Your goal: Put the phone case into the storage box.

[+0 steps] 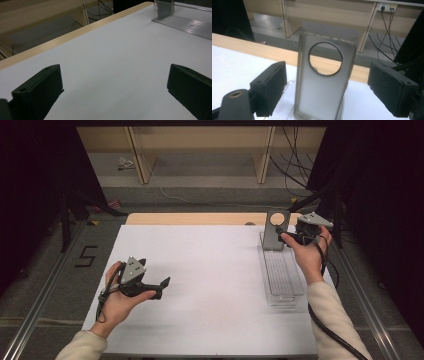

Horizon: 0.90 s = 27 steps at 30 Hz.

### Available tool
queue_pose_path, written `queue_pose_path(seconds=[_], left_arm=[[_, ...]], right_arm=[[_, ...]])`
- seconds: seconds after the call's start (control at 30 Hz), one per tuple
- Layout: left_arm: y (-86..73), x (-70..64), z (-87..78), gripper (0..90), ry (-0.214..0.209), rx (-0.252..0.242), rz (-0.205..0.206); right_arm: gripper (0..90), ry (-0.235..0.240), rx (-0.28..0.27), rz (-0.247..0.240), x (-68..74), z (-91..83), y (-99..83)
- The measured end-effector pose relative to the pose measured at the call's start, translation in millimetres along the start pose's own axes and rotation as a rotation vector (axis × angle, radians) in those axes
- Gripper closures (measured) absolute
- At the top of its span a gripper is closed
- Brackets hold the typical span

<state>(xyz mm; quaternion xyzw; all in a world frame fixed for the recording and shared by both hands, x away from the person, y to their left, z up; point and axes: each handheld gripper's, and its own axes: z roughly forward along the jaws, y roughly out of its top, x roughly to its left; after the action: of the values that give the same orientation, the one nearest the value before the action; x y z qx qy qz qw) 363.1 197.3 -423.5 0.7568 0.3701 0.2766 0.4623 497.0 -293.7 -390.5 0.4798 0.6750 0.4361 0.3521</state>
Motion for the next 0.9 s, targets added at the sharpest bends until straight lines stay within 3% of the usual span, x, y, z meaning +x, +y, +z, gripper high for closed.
queue_pose_path(seconds=[0.9], left_arm=[[-2.0, -6.7, -1.2, 0.0, -0.019, 0.005, 0.017]], right_arm=[[16.8, 0.102, 0.012, -0.039, 25.7, -36.3, -6.8]])
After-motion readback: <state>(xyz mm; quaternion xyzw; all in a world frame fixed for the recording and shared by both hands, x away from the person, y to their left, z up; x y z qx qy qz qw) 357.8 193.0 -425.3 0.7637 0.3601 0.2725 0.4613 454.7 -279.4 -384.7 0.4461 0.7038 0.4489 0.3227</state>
